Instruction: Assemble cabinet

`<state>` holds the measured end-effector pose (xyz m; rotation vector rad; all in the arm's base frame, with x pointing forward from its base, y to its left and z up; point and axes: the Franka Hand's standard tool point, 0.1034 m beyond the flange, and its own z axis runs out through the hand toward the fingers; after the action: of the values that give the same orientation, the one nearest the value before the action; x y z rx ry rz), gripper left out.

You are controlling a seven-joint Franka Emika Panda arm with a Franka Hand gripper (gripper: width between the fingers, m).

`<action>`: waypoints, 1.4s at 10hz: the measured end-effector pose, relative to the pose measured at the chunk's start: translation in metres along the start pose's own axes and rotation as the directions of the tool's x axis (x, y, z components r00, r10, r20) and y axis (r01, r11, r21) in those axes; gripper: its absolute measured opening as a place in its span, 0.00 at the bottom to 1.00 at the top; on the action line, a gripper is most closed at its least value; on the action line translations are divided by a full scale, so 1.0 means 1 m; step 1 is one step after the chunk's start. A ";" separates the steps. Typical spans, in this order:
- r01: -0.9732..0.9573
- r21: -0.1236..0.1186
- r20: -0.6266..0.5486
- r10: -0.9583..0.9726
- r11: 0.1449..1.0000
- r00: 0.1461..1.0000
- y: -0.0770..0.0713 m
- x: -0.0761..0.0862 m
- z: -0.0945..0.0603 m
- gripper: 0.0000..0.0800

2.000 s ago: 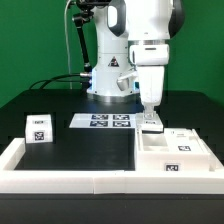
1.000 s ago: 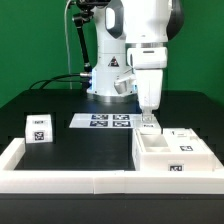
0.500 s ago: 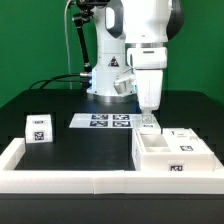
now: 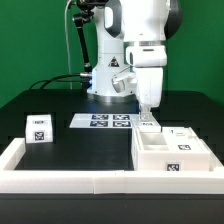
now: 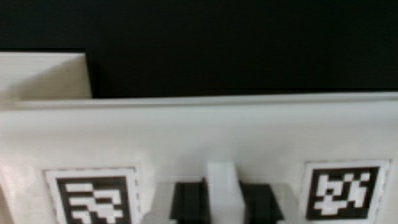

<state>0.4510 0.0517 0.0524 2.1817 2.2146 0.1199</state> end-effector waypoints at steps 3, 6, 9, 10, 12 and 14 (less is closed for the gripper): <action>-0.004 -0.008 -0.005 0.004 1.000 1.000 0.012 0.000 0.003 0.09; -0.024 0.010 0.006 0.024 1.000 1.000 0.034 0.001 0.002 0.09; -0.024 0.016 0.009 0.024 1.000 1.000 0.038 0.001 0.001 0.09; -0.024 0.016 0.009 0.024 1.000 1.000 0.038 0.001 0.001 0.09; -0.021 0.001 0.002 0.021 1.000 1.000 0.036 0.000 0.002 0.09; -0.017 0.026 0.016 0.016 1.000 1.000 0.052 -0.001 0.001 0.09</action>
Offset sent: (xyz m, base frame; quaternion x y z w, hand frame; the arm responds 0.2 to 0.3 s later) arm 0.0426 0.0024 -0.0059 0.0326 -0.0027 0.0064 0.9994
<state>0.5029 0.0512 0.0556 2.2068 2.2028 0.0741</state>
